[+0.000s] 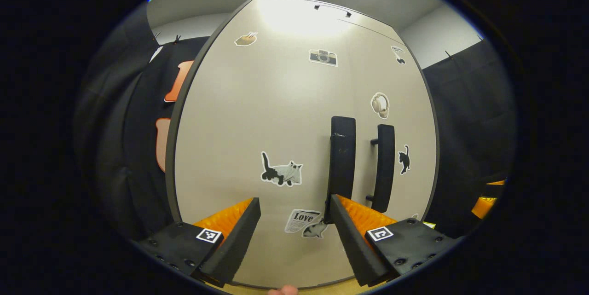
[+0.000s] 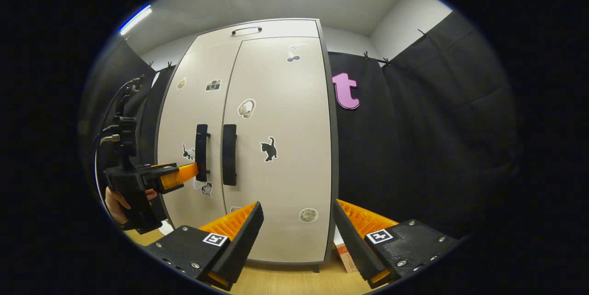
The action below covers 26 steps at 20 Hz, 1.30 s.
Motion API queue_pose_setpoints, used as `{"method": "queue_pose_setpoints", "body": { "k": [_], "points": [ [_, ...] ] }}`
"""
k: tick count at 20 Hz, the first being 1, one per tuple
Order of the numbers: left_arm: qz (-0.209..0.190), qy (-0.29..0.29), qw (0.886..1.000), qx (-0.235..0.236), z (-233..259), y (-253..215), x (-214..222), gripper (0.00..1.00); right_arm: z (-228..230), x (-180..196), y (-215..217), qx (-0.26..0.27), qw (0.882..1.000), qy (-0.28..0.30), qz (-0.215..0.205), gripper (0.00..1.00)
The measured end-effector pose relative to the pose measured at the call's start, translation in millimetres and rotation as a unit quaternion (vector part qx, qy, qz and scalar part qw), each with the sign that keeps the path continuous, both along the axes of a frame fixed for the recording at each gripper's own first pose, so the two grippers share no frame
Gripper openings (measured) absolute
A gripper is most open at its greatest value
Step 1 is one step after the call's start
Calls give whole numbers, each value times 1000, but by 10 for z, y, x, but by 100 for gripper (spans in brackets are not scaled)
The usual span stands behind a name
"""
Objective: Grab one shoe with the right hand and put it into the shoe cabinet, grab the other shoe with the left hand and put it into the shoe cabinet; then close the right door with the right hand and the left door with the left hand.
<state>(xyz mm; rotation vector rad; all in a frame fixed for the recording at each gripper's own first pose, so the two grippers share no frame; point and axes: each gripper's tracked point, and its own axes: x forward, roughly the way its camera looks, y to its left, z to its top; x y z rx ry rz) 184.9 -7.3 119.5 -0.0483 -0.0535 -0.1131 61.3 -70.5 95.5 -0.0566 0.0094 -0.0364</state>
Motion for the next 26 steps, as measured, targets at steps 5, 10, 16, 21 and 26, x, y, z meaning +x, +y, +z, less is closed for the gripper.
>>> {"method": "queue_pose_setpoints", "body": {
  "k": [5,10,16,21,26],
  "points": [
    [-1,-5,1000,-8,40,167,-374,96,9,8,139,-4,1000,0,11,93],
    [5,-13,1000,6,43,295,-742,96,6,34,407,6,999,-3,39,93],
    [5,-6,1000,9,-56,349,-1047,96,41,12,580,7,998,-8,57,93],
    [5,-4,1000,11,-98,359,-1092,96,51,2,558,10,999,-10,52,93],
    [6,-5,1000,3,-80,358,-1077,96,10,-45,514,15,999,-6,47,93]
  ]
}}
